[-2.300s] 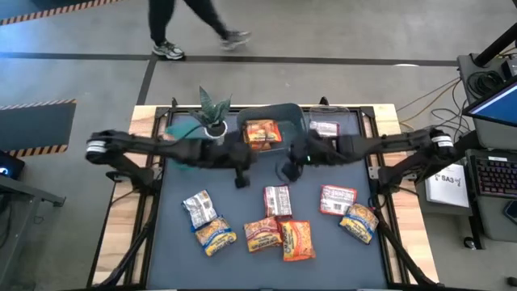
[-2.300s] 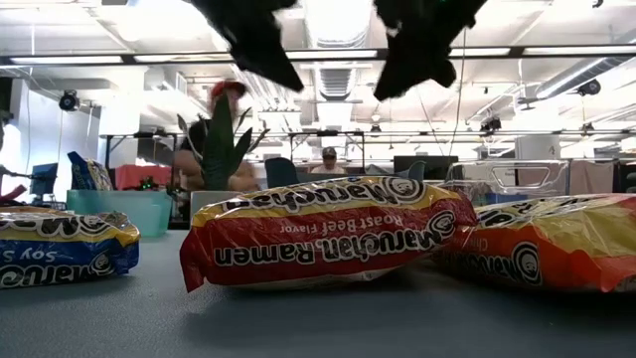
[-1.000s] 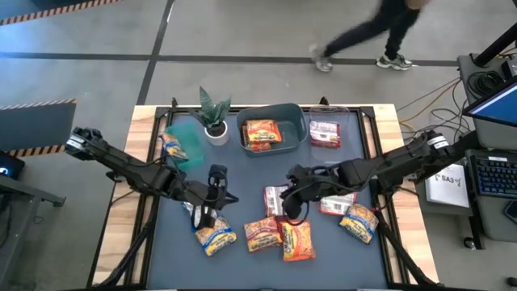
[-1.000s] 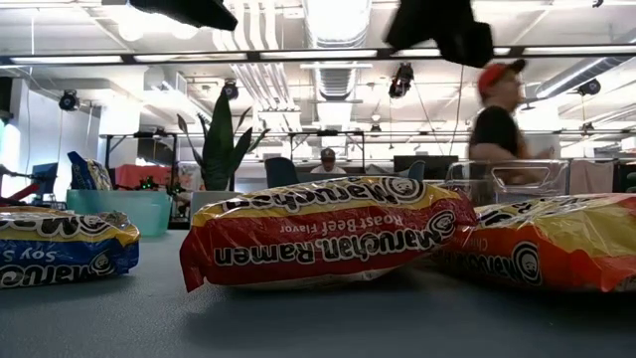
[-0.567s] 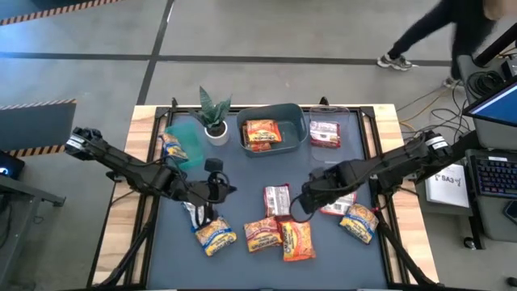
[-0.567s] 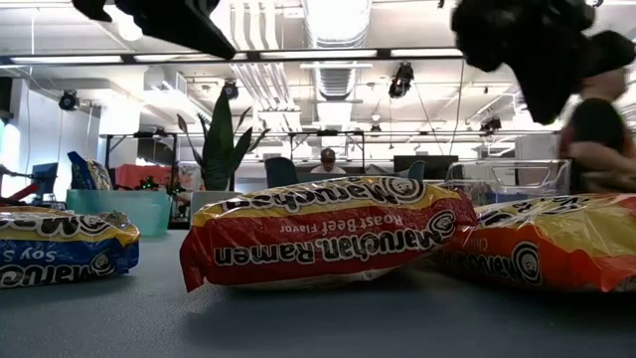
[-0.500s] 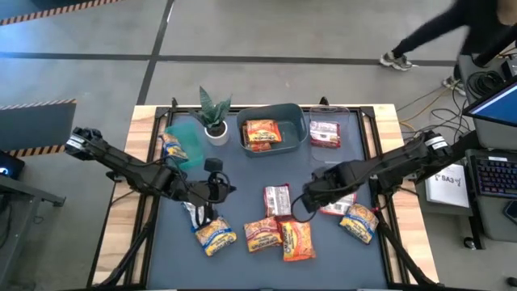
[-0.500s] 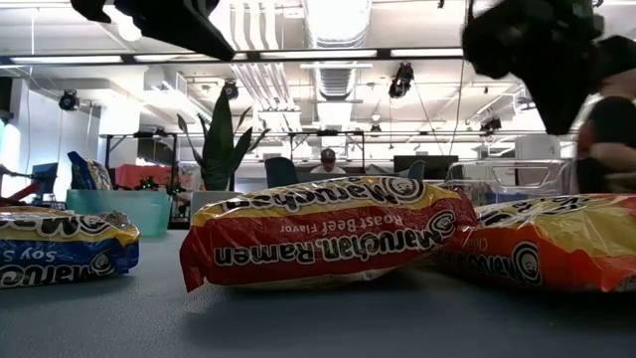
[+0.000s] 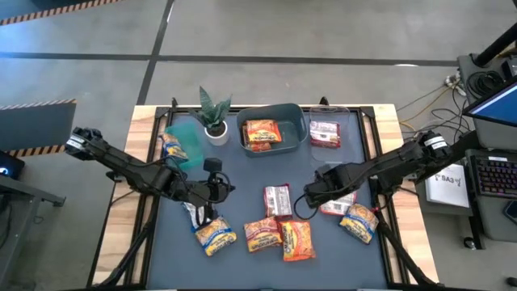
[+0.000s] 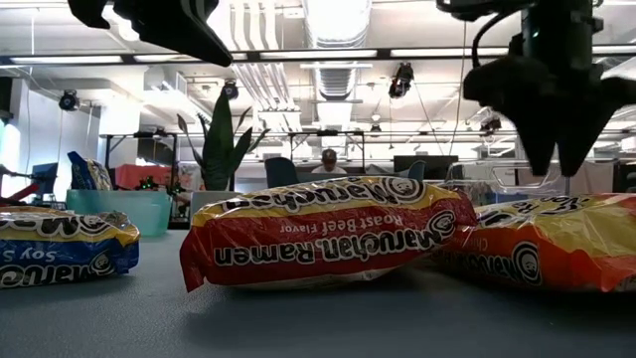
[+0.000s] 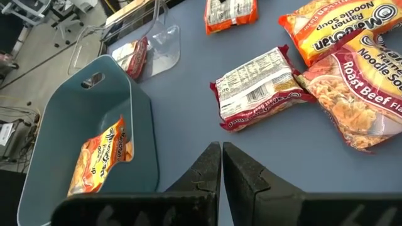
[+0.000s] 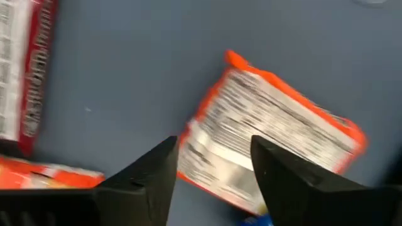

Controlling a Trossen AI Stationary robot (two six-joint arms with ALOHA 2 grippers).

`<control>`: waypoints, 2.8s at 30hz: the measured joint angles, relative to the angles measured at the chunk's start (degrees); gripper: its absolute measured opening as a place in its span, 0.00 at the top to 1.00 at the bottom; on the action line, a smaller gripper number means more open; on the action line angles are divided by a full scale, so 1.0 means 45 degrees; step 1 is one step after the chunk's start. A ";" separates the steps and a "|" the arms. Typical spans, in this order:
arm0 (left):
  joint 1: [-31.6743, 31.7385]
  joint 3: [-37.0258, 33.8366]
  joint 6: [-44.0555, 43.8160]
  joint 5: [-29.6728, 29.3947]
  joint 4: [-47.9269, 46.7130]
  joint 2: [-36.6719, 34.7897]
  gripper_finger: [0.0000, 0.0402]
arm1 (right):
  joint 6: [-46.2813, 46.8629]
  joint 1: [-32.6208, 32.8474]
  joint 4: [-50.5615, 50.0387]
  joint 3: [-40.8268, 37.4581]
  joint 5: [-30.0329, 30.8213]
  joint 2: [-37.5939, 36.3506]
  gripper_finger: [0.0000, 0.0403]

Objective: Sort Maruchan noodles
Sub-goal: Put the orange noodle pack into the blue bin

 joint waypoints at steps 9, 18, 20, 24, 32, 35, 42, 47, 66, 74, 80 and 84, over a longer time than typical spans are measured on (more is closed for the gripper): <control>0.0314 -0.0048 0.0563 -0.0016 -0.0024 0.0005 1.00 | 0.1014 -0.0019 0.1015 -0.1046 0.0247 0.0243 0.51; 0.0983 -0.0048 0.1754 -0.0029 0.0249 0.0008 1.00 | 0.1035 -0.0024 0.1060 -0.1097 0.0642 0.1719 0.59; 0.1160 -0.0048 0.1905 -0.0029 0.0418 0.0010 1.00 | 0.0960 -0.0021 0.1069 -0.1065 0.0763 0.1971 0.62; 0.1490 -0.0053 0.1962 -0.0014 0.0726 0.0010 1.00 | 0.0743 -0.0019 0.0929 -0.0837 0.0908 0.2239 0.71; 0.1733 -0.0053 0.1452 0.0010 0.0749 0.0010 1.00 | 0.0114 -0.0019 0.1356 -0.0199 0.1453 0.2054 0.91; 0.1728 -0.0054 0.1147 0.0025 0.0743 0.0010 1.00 | -0.0352 -0.0019 0.1351 0.0052 0.1586 0.2035 0.97; 0.1728 -0.0477 0.0675 0.0037 0.1133 -0.0022 1.00 | -0.1543 -0.0019 0.1547 0.0415 0.2240 0.1830 0.98; 0.1728 -0.0733 0.0665 0.0049 0.1491 -0.0063 1.00 | -0.2575 -0.0026 0.3164 0.0395 0.2875 0.1244 0.98; 0.1728 -0.0733 0.0270 0.0914 0.2006 -0.0151 1.00 | -0.4110 -0.0222 0.4663 0.0390 0.1012 -0.0574 0.98; 0.1728 -0.0733 0.0321 0.1438 0.2581 -0.0151 1.00 | -0.1985 0.0078 0.0976 0.0007 0.0659 -0.0681 0.98; 0.1728 -0.0733 0.0466 0.1433 0.2861 -0.0151 1.00 | -0.1925 0.0067 0.1817 -0.0120 0.0686 -0.0528 0.86; 0.1728 -0.0733 0.0466 0.1433 0.2837 -0.0151 1.00 | -0.1762 0.0068 0.1988 -0.0120 0.0685 -0.0440 0.74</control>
